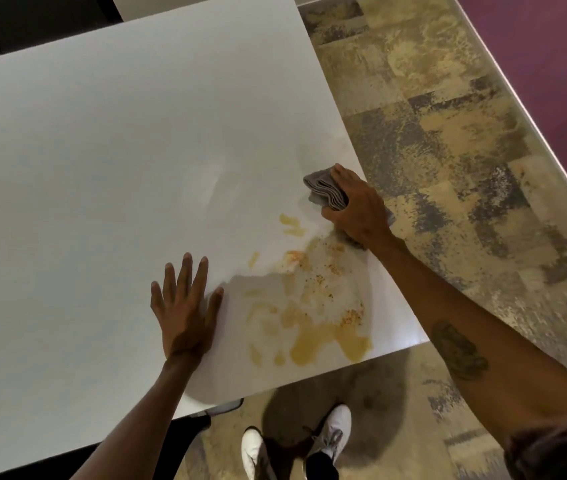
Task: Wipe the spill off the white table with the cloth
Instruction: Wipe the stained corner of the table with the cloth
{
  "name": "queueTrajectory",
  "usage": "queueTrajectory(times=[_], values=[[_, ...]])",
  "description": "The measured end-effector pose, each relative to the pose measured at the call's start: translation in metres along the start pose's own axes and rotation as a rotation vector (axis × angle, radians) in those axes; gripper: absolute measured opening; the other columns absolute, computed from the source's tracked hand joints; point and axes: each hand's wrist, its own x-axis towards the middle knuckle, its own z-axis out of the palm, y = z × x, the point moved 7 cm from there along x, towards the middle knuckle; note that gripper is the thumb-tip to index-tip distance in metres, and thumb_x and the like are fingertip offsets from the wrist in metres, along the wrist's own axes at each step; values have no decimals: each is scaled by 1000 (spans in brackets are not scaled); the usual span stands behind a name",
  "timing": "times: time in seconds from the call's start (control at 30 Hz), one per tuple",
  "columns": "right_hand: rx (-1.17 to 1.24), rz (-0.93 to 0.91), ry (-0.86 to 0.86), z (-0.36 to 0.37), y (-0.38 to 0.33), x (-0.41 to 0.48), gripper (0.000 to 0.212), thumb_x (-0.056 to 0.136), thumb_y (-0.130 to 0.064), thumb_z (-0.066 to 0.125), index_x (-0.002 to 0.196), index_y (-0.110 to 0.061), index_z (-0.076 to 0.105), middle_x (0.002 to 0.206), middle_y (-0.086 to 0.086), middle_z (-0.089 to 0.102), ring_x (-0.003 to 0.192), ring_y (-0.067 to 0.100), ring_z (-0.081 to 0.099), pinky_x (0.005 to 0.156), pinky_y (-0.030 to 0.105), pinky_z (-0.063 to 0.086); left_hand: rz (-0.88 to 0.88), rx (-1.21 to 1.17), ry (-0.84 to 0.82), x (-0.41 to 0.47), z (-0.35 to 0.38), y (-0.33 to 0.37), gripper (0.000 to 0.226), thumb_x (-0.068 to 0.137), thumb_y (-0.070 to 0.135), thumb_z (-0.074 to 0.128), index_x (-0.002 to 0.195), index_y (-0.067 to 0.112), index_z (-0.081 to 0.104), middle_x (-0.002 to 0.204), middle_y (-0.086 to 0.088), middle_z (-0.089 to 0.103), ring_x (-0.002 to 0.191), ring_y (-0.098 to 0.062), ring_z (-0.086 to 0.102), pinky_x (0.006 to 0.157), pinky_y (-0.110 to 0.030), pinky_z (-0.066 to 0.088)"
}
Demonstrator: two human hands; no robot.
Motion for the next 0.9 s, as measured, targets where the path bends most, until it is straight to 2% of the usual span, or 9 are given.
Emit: queueTrajectory(times=[0.17, 0.3, 0.43, 0.57, 0.63, 0.67, 0.73, 0.8, 0.9], values=[[4, -136, -120, 8, 0, -34, 83, 77, -28, 78, 150, -16, 40, 155, 3, 44, 139, 22, 45, 115, 39, 38, -47, -36, -20, -1, 3, -3, 68, 101, 66, 17, 161, 34, 25, 171, 4, 16, 160, -27, 7, 127, -55, 6], [-10, -178, -176, 9, 4, -81, 80, 79, -42, 77, 149, -24, 42, 156, -6, 42, 141, 13, 41, 117, 23, 29, -42, -65, 23, -3, 4, -5, 70, 100, 70, 11, 158, 36, 32, 169, 5, 23, 159, -25, 13, 126, -52, 7], [-71, -153, -146, 5, 11, -131, 77, 80, -48, 73, 148, -30, 43, 156, -12, 40, 143, 9, 38, 116, 19, 25, -15, -40, 56, -5, 4, -5, 66, 103, 65, 15, 156, 33, 38, 168, 4, 28, 159, -24, 15, 125, -45, 3], [-65, -122, -17, 1, 11, -175, 79, 75, -54, 73, 145, -23, 50, 152, -8, 46, 139, 5, 40, 117, 24, 31, 41, 60, 48, -3, 6, -7, 60, 107, 55, 28, 161, 29, 25, 171, 2, 17, 159, -27, 13, 125, -50, 1], [-48, -76, 45, 3, 13, -188, 80, 72, -51, 78, 142, -22, 53, 150, -6, 49, 137, 6, 44, 115, 28, 37, 76, 117, 63, -5, 5, -5, 60, 108, 52, 32, 161, 26, 23, 170, -1, 16, 158, -29, 17, 125, -44, -9], [-43, -35, 65, 4, 14, -195, 79, 72, -49, 78, 142, -24, 52, 150, -7, 49, 136, 8, 46, 114, 29, 38, 101, 109, 41, -6, 7, -5, 62, 108, 52, 32, 162, 23, 23, 171, -3, 15, 158, -31, 16, 125, -44, -11], [-37, 59, 91, 8, 19, -205, 77, 76, -49, 76, 144, -28, 49, 151, -9, 48, 137, 9, 45, 115, 27, 35, 110, 22, -38, -7, 13, -3, 65, 107, 55, 22, 163, 22, 23, 172, -4, 13, 160, -30, 9, 126, -53, -5], [-75, 155, 203, 18, -5, -228, 75, 82, -50, 73, 147, -25, 46, 154, -6, 45, 141, 10, 41, 117, 27, 31, 127, -33, -34, -16, 3, -20, 70, 103, 59, 11, 163, 24, 21, 172, 0, 11, 160, -26, 3, 128, -55, -2], [-13, 359, 337, 32, -12, -251, 74, 90, -52, 59, 151, -17, 38, 158, 3, 37, 147, 18, 32, 123, 32, 20, 114, -65, -25, -19, 4, -11, 72, 103, 63, 2, 163, 28, 21, 172, 3, 11, 161, -24, 2, 128, -55, 0]])
